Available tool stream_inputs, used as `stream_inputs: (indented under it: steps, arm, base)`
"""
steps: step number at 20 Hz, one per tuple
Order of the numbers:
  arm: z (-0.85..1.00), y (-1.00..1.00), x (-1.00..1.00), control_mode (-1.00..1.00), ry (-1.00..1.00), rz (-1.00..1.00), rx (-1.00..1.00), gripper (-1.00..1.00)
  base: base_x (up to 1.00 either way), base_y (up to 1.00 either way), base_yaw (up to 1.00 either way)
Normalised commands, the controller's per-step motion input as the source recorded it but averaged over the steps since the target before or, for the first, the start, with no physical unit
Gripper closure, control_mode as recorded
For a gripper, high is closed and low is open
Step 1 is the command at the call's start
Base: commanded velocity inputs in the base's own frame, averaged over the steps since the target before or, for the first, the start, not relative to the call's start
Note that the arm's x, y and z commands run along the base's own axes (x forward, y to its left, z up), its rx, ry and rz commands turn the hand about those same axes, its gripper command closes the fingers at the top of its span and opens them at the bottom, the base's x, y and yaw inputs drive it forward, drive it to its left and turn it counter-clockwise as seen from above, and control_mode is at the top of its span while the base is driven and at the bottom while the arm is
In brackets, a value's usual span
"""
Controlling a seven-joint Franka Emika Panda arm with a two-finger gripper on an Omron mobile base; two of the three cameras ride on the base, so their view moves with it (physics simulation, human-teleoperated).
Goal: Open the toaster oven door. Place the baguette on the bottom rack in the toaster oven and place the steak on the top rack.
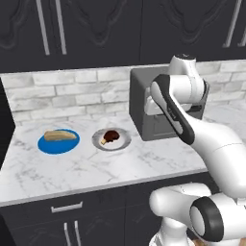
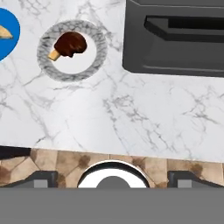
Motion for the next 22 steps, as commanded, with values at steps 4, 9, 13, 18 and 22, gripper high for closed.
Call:
stream_inputs:
  steps: [4,9,13,18,22]
  arm:
    - [0.0,0.0,0.0,1.0,0.0,0.0,0.0,-1.0]
    - [0.0,0.0,0.0,1.0,0.0,0.0,0.0,-1.0]
    - [0.0,0.0,0.0,1.0,0.0,0.0,0.0,-1.0]
    - [0.0,0.0,0.0,1.0,0.0,0.0,0.0,-1.0]
    - [0.0,0.0,0.0,1.0,0.0,0.0,0.0,-1.0]
  base:
    - [0.07,0.79,-0.04]
    - [0.41,0.61,-0.01]
    - [0.37,0.14,0.02]
    - [0.21,-0.09,0.07]
    - [0.32,-0.07,0.04]
